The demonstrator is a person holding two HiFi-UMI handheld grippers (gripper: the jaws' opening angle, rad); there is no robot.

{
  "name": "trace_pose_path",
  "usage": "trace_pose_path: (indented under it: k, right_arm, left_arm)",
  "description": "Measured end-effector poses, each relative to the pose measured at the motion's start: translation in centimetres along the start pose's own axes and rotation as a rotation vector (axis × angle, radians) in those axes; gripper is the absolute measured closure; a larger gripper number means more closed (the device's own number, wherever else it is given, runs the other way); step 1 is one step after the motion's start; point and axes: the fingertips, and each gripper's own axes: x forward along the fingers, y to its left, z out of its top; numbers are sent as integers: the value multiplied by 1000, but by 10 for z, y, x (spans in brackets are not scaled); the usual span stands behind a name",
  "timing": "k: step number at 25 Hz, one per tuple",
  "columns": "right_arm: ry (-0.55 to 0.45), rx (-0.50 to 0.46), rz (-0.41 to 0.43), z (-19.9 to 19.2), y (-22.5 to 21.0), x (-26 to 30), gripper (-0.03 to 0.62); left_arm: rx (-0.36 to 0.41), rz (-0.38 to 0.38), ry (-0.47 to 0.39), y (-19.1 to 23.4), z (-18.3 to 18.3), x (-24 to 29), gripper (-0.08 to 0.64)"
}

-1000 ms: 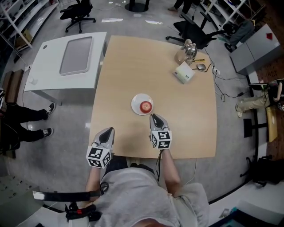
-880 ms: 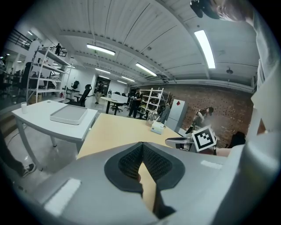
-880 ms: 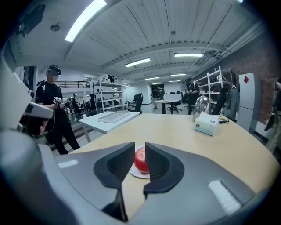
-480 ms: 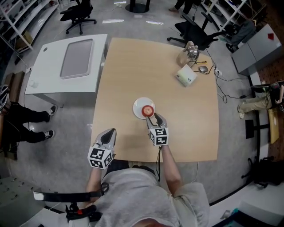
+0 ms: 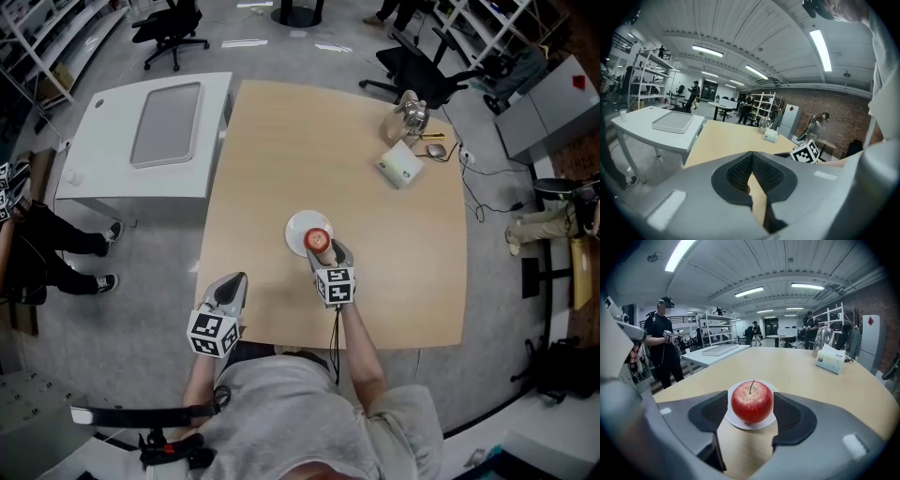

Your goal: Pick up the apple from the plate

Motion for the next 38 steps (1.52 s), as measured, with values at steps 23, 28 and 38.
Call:
trace_pose_path:
  k: [23,28,38]
  right_arm:
    - [36,-3,5,-6,0,23,244]
    - [31,42,0,-5,-2,23,236]
    - [50,46,-16,-6,-4,27,239]
  left_arm:
    - [1,8,21,10,2,10,541]
    - [-2,12,20,11,3,8,541]
    - [5,5,16,14,4,12,541]
